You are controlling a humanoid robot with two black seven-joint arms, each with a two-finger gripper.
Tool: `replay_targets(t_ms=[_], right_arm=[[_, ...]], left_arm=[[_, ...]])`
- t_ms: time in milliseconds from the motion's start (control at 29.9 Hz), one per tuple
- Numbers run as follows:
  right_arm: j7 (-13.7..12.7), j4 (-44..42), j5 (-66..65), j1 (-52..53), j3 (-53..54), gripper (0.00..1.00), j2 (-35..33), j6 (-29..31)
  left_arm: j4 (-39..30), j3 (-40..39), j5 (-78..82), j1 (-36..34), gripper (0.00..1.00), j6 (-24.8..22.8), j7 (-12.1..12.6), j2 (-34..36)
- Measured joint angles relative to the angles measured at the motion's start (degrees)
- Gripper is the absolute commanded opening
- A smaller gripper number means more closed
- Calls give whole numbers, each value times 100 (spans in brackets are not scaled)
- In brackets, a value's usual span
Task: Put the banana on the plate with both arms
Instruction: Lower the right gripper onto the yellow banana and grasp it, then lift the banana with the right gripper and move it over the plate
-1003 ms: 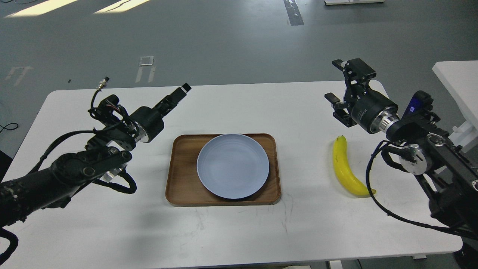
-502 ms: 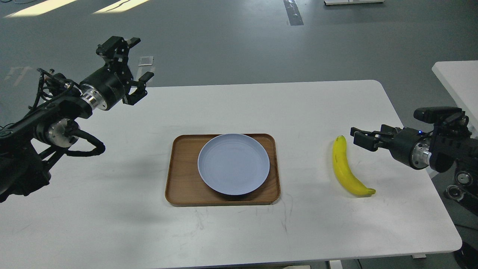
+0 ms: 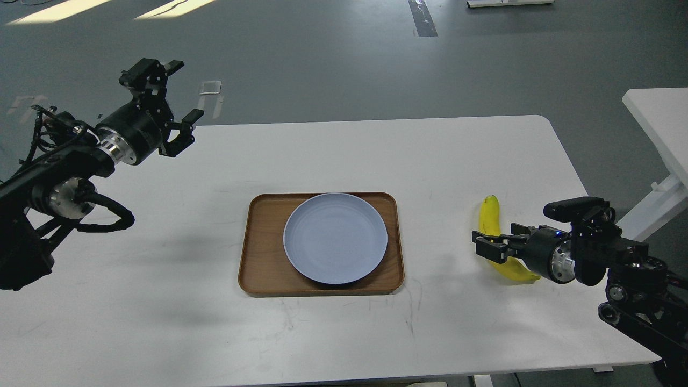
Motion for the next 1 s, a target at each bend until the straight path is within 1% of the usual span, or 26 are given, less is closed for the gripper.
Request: replay_targets(t_ms=[33, 100, 134, 167, 267, 334, 368, 401, 435, 468, 502, 635, 802, 869, 1003], right_arm=[[-2, -36, 0, -10, -1, 71, 14, 0], [-5, -93, 0, -36, -3, 58, 33, 0], [-5, -115, 2, -42, -4, 46, 37, 0], [-8, -138, 4, -45, -4, 43, 38, 0], [-33, -158, 4, -55, -6, 47, 39, 29], [-52, -158, 7, -57, -6, 47, 39, 56], [-58, -158, 7, -58, -6, 35, 40, 78], [-59, -158, 10, -58, -6, 19, 40, 107], [-59, -155, 14, -58, -4, 19, 41, 147], [-59, -145, 19, -58, 1, 11, 41, 216], [-59, -135, 22, -54, 6, 0, 41, 274], [-88, -119, 34, -44, 36, 0, 45, 376], [-241, -121, 43, -21, 94, 0, 103, 349], [-249, -114, 44, 98, 118, 0, 210, 202], [-160, -2, 47, 464, 119, 0, 338, -175]], left_arm=[[-7, 2, 0, 3, 98, 3, 0, 14], [-17, 5, 1, 5, 98, 10, 1, 33], [-18, 5, 3, 9, 98, 13, 3, 36], [-19, 6, 6, 15, 98, 15, 5, 38], [-19, 6, 18, 28, 98, 20, 5, 42], [-19, 11, 37, 34, 98, 24, 5, 42], [-19, 14, 48, 37, 98, 25, 5, 42], [-19, 19, 59, 40, 98, 26, 5, 42], [-19, 21, 65, 41, 98, 26, 5, 42], [-19, 26, 71, 41, 98, 26, 5, 42], [-19, 33, 75, 42, 98, 26, 5, 42], [-19, 51, 80, 43, 98, 24, 7, 42], [-19, 68, 89, 43, 98, 18, 7, 43], [-19, 74, 94, 43, 98, 17, 7, 42], [-19, 76, 97, 43, 98, 23, 7, 27]])
